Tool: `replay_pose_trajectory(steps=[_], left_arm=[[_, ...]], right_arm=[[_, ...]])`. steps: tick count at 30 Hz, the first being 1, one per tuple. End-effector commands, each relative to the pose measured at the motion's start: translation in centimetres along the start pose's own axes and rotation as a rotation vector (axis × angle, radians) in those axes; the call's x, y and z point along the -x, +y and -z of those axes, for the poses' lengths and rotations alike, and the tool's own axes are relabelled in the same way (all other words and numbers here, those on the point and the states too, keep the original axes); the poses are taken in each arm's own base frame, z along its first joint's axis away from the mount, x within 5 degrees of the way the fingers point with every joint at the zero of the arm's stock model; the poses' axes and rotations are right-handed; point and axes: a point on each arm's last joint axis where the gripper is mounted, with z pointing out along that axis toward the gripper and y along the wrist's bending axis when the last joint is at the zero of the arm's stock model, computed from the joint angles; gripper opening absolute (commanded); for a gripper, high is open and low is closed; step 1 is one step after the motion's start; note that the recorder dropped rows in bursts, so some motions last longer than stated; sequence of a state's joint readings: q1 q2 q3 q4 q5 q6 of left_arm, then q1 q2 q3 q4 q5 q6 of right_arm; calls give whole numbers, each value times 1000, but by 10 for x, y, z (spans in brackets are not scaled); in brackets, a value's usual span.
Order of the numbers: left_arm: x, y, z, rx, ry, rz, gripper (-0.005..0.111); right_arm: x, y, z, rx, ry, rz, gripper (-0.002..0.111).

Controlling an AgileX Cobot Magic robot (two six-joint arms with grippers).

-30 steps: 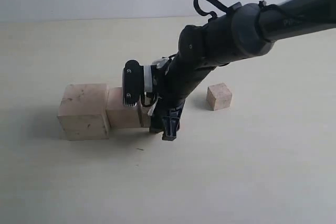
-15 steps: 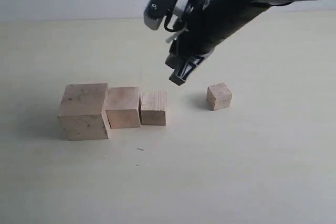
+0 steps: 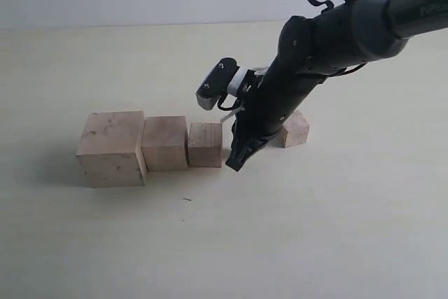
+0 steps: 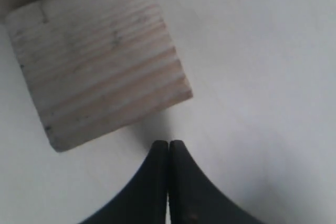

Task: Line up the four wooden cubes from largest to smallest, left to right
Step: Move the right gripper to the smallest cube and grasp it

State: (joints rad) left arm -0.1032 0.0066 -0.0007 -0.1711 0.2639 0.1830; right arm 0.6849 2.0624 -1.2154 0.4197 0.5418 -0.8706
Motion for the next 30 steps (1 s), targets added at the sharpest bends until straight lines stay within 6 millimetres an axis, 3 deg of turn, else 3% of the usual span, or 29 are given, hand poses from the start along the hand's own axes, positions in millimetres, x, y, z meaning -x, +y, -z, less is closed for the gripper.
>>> replay_pose_trajectory(steps=[1,14,18,21,25,27,30], left_arm=[[0,0,0,0,-9,11,0],[0,0,0,0,-9,11,0],[0,0,0,0,-9,11,0],[0,0,0,0,-9,11,0],[0,0,0,0,-9,11,0],[0,0,0,0,-9,11,0],[0,0,0,0,-9,11,0]], right_arm=[[5,1,-2,16,-54,-17,0],[10,5,-3,49,-115,51,0],[11,1,7,9,-109,95,0],[13,-3,32,-85,-86,51,0],[16,-8,83,-248,-101,-99,0],[12,-9,107,-326,-84,-226,0],[-7,-18,125,-411,-6,-412,0]])
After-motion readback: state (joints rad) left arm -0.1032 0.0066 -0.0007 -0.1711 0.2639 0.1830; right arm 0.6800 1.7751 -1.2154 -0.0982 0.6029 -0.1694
